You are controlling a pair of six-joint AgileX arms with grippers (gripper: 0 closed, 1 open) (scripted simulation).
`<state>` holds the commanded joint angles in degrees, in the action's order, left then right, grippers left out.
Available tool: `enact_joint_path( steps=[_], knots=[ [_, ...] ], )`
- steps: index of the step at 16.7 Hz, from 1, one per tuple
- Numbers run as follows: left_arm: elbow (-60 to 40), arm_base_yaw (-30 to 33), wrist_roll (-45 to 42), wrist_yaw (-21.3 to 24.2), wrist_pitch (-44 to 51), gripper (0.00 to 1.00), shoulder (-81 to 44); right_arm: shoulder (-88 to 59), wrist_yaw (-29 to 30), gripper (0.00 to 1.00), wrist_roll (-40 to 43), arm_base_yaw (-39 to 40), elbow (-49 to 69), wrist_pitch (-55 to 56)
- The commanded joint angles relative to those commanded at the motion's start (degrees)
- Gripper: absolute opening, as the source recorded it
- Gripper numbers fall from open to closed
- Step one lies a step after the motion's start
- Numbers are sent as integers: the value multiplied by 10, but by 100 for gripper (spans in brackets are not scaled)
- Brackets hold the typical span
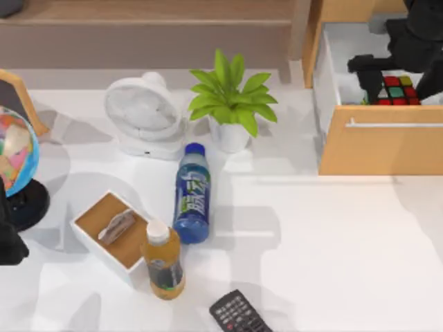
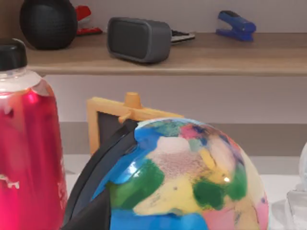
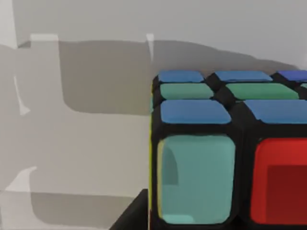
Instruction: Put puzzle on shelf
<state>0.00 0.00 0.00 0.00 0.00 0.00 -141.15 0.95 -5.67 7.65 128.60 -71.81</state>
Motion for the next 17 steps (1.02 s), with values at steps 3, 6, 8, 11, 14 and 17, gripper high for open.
enact_joint_path(
  steps=[3,6,8,11,14,17],
  knots=[
    [0,0,0,0,0,100,0,6,13,0,12,2,1,-29],
    [0,0,0,0,0,100,0,13,23,0,20,4,12,-64],
    [0,0,0,0,0,100,0,17,23,0,17,3,26,-80],
    [0,0,0,0,0,100,0,9,12,0,8,1,54,-85],
    [0,0,0,0,0,100,0,-7,2,0,1,0,82,-78],
    [0,0,0,0,0,100,0,-11,-1,0,0,0,87,-75]
  ],
)
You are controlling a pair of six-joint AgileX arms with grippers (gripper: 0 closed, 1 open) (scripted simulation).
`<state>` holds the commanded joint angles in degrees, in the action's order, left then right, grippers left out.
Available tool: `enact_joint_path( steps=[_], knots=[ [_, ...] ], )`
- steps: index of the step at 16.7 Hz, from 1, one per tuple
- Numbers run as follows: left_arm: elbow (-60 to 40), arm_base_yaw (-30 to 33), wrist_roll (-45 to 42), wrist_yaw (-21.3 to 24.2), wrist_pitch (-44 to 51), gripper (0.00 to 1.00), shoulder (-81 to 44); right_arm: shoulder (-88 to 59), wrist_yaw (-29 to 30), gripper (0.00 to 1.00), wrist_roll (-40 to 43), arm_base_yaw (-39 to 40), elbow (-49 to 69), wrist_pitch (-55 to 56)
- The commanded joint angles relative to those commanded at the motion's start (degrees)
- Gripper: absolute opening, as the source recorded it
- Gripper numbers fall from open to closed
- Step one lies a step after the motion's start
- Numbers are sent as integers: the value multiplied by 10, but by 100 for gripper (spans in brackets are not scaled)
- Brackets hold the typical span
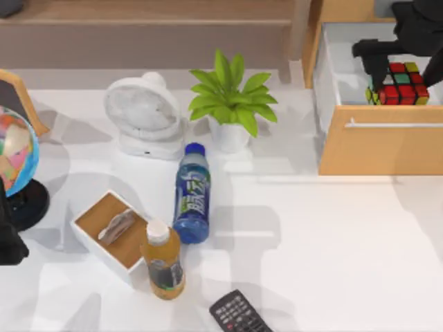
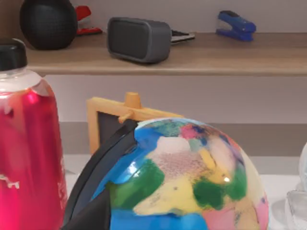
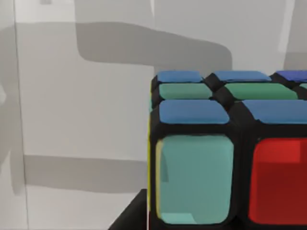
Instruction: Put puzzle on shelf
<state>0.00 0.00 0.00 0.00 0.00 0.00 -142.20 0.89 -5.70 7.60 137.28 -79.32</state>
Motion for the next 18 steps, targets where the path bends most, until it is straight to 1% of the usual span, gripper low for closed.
enact_joint_path(
  steps=[5,8,10,14,18],
  knots=[
    [0,0,0,0,0,100,0,20,3,0,3,4,-18,-3],
    [0,0,0,0,0,100,0,78,12,0,15,23,-43,6],
    [0,0,0,0,0,100,0,127,20,0,25,50,-66,31],
    [0,0,0,0,0,100,0,208,41,0,47,136,-131,131],
    [0,0,0,0,0,100,0,239,77,0,68,234,-206,300]
  ],
)
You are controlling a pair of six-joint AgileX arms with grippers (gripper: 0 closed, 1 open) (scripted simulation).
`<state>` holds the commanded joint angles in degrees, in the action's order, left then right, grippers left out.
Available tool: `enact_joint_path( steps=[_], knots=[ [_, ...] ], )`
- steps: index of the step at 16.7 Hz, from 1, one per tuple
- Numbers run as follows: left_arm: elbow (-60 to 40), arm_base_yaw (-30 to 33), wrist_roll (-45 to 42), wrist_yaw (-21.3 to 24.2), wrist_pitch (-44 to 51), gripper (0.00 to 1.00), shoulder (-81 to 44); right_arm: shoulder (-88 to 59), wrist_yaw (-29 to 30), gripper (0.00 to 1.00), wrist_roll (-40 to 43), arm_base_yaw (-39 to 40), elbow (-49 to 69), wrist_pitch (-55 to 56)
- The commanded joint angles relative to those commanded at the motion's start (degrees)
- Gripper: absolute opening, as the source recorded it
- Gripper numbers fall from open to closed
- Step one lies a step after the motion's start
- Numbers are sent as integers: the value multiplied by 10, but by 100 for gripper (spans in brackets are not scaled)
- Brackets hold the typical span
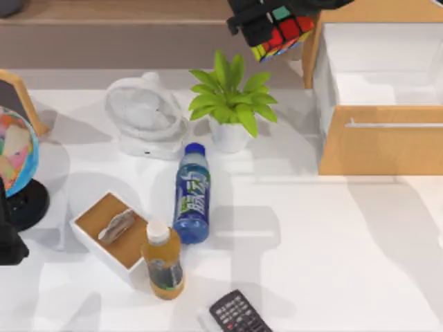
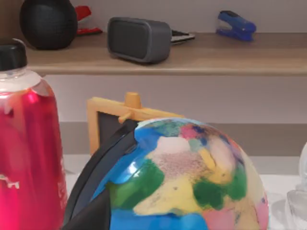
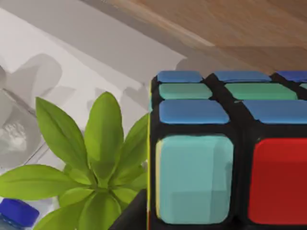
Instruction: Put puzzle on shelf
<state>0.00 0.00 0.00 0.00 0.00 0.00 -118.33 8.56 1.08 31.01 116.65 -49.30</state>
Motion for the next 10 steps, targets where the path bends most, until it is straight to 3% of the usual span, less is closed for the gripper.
enact_joint_path(
  steps=[10],
  knots=[
    [0,0,0,0,0,100,0,-68,176,0,36,144,-156,570]
  ],
)
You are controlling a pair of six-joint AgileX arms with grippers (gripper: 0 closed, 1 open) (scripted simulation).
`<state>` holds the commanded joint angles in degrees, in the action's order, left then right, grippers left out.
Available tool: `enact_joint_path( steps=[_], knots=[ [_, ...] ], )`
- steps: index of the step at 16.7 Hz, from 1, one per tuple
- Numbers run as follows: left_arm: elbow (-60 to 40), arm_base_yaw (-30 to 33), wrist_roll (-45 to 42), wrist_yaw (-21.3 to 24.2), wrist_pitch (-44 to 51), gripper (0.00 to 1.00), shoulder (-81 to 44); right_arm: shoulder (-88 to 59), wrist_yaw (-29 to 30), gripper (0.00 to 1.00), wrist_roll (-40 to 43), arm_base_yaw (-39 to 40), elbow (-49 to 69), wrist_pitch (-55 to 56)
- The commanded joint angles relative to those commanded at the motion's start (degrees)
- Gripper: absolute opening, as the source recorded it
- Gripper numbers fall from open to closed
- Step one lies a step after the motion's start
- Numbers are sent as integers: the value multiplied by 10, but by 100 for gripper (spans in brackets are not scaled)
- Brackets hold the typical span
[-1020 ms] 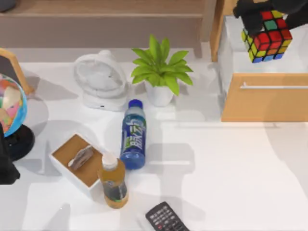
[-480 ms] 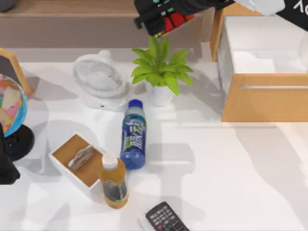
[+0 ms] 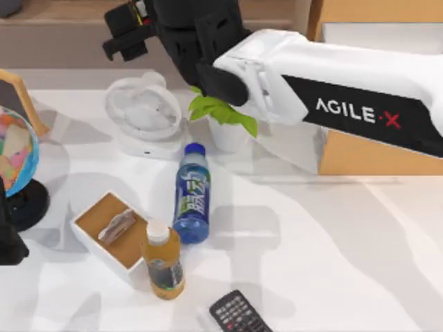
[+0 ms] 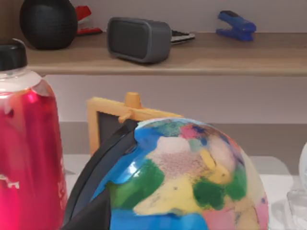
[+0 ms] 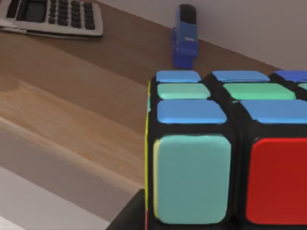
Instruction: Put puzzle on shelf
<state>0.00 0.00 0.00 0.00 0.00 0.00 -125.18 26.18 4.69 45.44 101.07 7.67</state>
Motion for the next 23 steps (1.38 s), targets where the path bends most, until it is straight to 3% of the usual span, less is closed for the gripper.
enact_joint_path(
  steps=[6,11,14,23],
  knots=[
    [0,0,0,0,0,100,0,-55,132,0,8,20,-77,292],
    [0,0,0,0,0,100,0,-82,212,0,7,22,-129,439],
    [0,0,0,0,0,100,0,-87,233,0,7,23,-145,474],
    [0,0,0,0,0,100,0,-99,220,0,6,8,-107,458]
  ],
)
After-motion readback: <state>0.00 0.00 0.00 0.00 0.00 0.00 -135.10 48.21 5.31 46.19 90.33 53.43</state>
